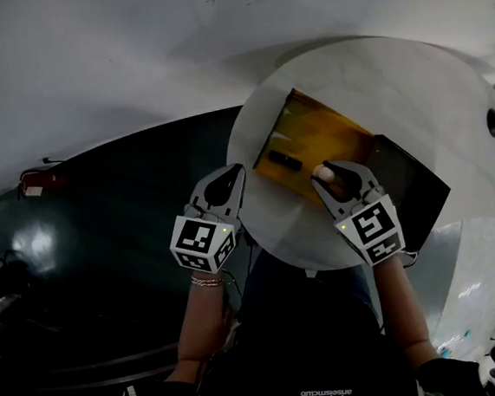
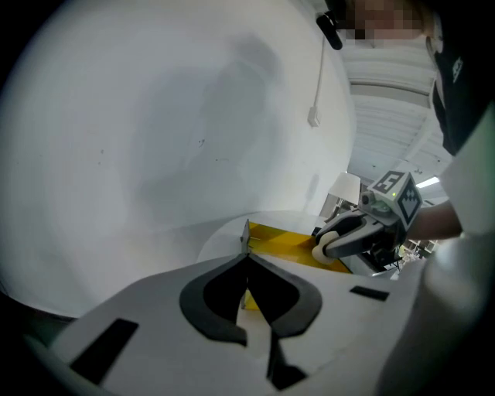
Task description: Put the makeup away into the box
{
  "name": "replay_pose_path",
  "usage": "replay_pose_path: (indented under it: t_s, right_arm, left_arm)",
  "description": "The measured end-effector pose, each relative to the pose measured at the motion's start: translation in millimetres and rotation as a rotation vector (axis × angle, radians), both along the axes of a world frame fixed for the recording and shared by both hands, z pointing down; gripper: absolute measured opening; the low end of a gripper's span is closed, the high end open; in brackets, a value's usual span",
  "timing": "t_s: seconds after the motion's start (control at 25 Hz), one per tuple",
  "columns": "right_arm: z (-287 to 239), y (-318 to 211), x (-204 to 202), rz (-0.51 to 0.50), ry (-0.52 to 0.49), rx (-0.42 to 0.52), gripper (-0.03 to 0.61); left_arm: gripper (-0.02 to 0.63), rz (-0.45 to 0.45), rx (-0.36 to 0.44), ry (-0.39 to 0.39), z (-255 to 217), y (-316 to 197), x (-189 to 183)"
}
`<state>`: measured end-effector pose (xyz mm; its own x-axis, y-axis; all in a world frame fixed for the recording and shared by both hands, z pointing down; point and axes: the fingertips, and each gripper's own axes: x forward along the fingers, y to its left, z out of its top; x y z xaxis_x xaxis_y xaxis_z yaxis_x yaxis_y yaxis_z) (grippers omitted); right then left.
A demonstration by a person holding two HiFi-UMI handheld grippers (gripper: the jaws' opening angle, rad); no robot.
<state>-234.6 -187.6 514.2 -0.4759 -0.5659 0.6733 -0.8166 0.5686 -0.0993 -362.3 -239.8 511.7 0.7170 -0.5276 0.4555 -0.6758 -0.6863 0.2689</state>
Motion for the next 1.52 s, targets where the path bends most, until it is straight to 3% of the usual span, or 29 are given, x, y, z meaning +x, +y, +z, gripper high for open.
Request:
replay_pose_path:
  t_s: [0.48, 0.88, 1.52]
  right_arm:
    - [40, 4, -5, -0.084, 0.159, -0.124, 0.146]
    - [54, 2, -11, -0.166, 0.288, -0.163, 0.147]
    - [72, -4, -15, -0.144, 0.336, -0.243, 0.173]
  left_arm:
    - [0.017, -0.024, -0.041, 0.032, 29, -16, -5]
    - [0.017, -0.025, -0.055, 0.038, 42, -15, -7]
    - [0.017, -0.024, -0.074, 0.040, 49, -12, -15]
